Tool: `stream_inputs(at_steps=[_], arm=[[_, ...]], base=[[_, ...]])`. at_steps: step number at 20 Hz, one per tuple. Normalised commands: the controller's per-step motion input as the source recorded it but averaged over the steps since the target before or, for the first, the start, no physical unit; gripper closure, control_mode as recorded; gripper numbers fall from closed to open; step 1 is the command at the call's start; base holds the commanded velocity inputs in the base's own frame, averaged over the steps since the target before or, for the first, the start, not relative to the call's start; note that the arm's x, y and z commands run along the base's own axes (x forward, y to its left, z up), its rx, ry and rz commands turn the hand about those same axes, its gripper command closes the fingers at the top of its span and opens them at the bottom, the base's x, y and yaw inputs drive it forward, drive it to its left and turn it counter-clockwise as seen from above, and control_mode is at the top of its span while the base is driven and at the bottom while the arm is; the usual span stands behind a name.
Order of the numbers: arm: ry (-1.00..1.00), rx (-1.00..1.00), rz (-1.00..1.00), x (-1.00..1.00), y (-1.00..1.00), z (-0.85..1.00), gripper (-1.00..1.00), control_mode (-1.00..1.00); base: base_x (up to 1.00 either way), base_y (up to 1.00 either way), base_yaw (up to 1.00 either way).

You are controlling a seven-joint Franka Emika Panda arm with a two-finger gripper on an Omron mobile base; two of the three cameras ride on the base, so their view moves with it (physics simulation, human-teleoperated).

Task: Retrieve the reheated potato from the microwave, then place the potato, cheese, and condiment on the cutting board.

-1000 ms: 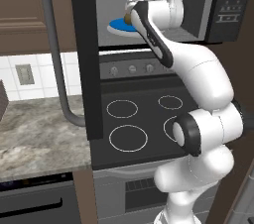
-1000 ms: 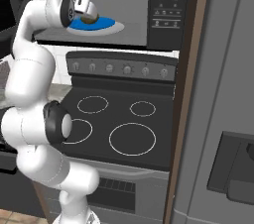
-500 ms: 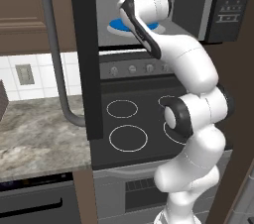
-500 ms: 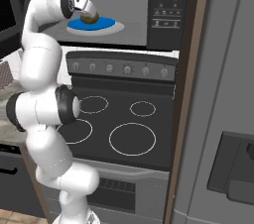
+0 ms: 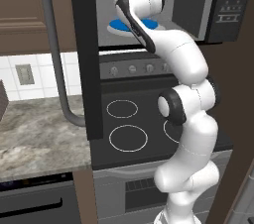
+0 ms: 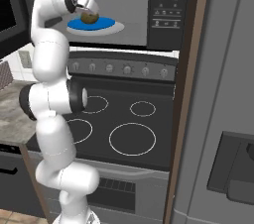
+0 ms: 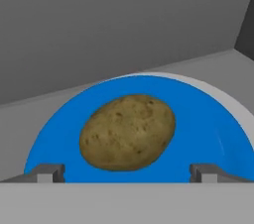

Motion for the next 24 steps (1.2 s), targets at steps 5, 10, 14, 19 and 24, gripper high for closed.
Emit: stream_inputs(at_steps=[5, 10, 14, 19, 24], arm=[[0.04, 0.0, -0.05, 0.31, 0.0, 0.0, -1.0, -1.0], [0.05, 0.0, -0.06, 0.11, 0.0, 0.0, -1.0, -1.0], [0.05, 0.0, -0.08, 0.09, 0.0, 0.0, -1.0, -1.0], [0.04, -0.01, -0.09, 0.03, 0.0, 0.0, -1.0, -1.0], [0.01, -0.01, -0.07, 0.17, 0.0, 0.0, -1.0, -1.0]], base=[[0.0, 0.0, 0.0], [0.0, 0.0, 0.0], [0.0, 0.0, 0.0], [0.0, 0.0, 0.0], [0.0, 0.0, 0.0]])
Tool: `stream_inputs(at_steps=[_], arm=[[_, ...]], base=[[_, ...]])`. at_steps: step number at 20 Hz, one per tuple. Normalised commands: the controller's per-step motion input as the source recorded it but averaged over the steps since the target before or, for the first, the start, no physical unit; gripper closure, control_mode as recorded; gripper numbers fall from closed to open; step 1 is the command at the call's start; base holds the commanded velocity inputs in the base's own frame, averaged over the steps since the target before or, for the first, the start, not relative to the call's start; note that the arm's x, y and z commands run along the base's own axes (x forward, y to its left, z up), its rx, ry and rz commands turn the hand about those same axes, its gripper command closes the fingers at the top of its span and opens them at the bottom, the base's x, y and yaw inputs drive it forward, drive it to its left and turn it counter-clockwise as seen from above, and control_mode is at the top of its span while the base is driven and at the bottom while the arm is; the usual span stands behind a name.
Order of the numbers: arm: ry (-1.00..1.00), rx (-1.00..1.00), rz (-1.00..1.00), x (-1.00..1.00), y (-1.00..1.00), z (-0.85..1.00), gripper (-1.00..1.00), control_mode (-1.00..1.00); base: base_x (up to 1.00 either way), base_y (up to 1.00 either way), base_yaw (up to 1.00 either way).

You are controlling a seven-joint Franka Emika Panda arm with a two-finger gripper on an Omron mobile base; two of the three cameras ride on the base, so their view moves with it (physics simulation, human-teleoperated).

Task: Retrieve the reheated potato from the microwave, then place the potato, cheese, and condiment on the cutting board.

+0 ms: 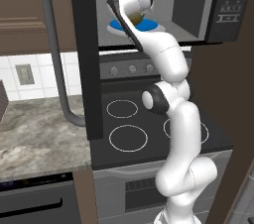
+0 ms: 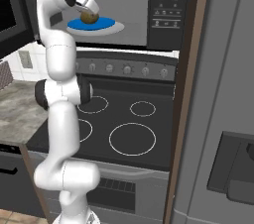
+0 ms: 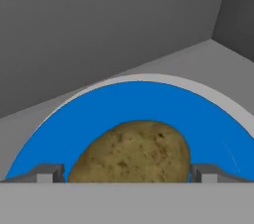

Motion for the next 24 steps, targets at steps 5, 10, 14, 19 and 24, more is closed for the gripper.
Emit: stream_inputs(at_steps=[5, 10, 14, 19, 24], arm=[[0.0, 0.0, -0.05, 0.2, 0.0, -0.03, -1.0, -1.0], [0.01, 0.0, -0.05, 0.09, 0.0, -0.01, -1.0, -1.0], [0.07, 0.0, -0.08, 0.0, 0.0, -0.01, -1.0, -1.0], [0.11, 0.0, -0.08, 0.0, 0.0, -0.03, -1.0, -1.0], [0.13, 0.0, -0.07, 0.02, 0.0, -0.01, -1.0, -1.0]], base=[[0.0, 0.0, 0.0], [0.0, 0.0, 0.0], [0.0, 0.0, 0.0], [0.0, 0.0, 0.0], [0.0, 0.0, 0.0]])
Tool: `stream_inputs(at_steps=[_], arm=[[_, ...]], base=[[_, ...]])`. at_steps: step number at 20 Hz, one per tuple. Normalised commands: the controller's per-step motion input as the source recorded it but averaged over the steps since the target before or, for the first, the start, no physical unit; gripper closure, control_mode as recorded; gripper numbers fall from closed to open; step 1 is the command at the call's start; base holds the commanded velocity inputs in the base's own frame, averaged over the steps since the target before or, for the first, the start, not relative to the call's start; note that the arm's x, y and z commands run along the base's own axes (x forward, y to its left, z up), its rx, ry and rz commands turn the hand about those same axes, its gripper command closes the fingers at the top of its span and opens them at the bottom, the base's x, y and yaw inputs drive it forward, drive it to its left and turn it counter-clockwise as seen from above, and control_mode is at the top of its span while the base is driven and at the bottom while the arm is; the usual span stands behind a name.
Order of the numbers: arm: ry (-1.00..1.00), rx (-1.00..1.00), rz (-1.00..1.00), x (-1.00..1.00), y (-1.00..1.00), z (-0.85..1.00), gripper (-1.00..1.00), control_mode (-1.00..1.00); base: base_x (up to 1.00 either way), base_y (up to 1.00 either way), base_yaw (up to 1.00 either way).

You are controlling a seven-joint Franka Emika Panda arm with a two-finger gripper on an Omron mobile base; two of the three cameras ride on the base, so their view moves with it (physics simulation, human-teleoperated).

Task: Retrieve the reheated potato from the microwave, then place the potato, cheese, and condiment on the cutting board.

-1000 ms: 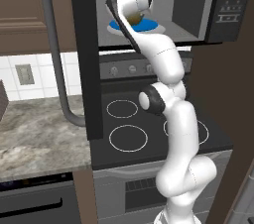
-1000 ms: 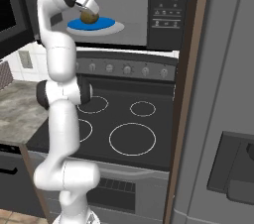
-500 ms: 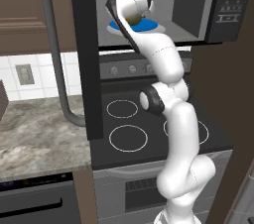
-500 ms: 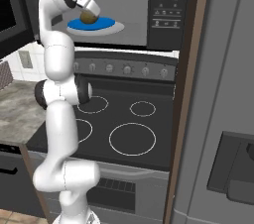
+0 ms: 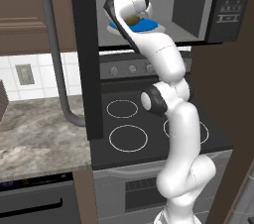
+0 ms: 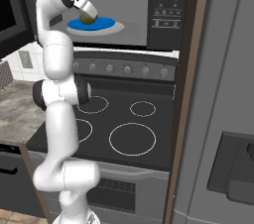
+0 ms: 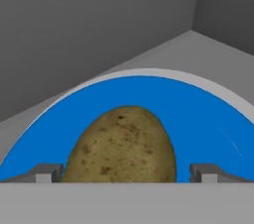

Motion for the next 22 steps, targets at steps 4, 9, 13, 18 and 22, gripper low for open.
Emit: stream_inputs(at_steps=[4, 9, 13, 18, 22], arm=[[0.15, 0.0, -0.06, 0.0, 0.0, -0.06, -1.0, -1.0], [0.09, 0.0, -0.03, 0.07, 0.0, -0.11, 1.0, -1.0], [0.02, 0.02, 0.0, 0.21, -0.02, -0.1, 1.0, -1.0], [0.0, 0.04, 0.0, 0.11, -0.17, -0.08, 1.0, -1.0], [0.0, 0.03, 0.0, -0.06, -0.1, 0.0, 1.0, -1.0]], base=[[0.0, 0.0, 0.0], [0.0, 0.0, 0.0], [0.0, 0.0, 0.0], [0.0, 0.0, 0.0], [0.0, 0.0, 0.0]])
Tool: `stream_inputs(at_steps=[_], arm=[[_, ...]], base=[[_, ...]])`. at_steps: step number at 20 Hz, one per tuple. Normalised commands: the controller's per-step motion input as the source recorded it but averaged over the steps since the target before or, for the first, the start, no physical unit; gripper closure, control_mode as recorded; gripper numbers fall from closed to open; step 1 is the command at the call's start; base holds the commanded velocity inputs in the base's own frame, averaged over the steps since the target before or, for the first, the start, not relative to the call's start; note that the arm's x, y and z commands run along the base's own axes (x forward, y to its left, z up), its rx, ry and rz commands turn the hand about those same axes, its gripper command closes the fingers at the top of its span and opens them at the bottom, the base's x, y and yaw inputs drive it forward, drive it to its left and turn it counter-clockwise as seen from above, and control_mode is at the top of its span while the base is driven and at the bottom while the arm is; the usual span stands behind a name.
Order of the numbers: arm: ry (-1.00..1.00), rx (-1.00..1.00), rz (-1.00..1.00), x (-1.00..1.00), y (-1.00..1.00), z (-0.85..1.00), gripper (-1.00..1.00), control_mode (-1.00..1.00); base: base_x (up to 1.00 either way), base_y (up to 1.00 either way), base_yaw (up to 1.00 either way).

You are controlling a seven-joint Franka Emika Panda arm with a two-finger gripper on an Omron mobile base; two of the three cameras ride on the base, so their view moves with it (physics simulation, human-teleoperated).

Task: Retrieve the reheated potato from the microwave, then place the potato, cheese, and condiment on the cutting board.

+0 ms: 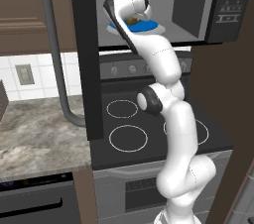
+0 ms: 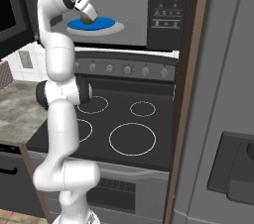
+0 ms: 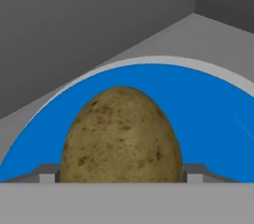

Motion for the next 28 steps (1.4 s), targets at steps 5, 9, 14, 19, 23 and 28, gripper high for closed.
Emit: stream_inputs(at_steps=[5, 9, 14, 19, 23, 28], arm=[[-0.03, 0.03, 0.02, -0.32, 0.0, 0.0, 1.0, -1.0], [-0.05, 0.04, 0.08, -0.33, -0.06, -0.01, 1.0, -1.0], [-0.05, 0.06, 0.15, -0.36, -0.19, -0.23, 1.0, -1.0], [-0.12, 0.08, 0.21, -0.46, -0.18, -0.32, 1.0, -1.0], [-0.16, 0.07, 0.24, -0.53, -0.12, -0.37, 1.0, -1.0], [-0.15, 0.04, 0.26, -0.56, -0.08, -0.45, 1.0, -1.0]], base=[[0.0, 0.0, 0.0], [0.0, 0.0, 0.0], [0.0, 0.0, 0.0], [0.0, 0.0, 0.0], [0.0, 0.0, 0.0], [0.0, 0.0, 0.0]])
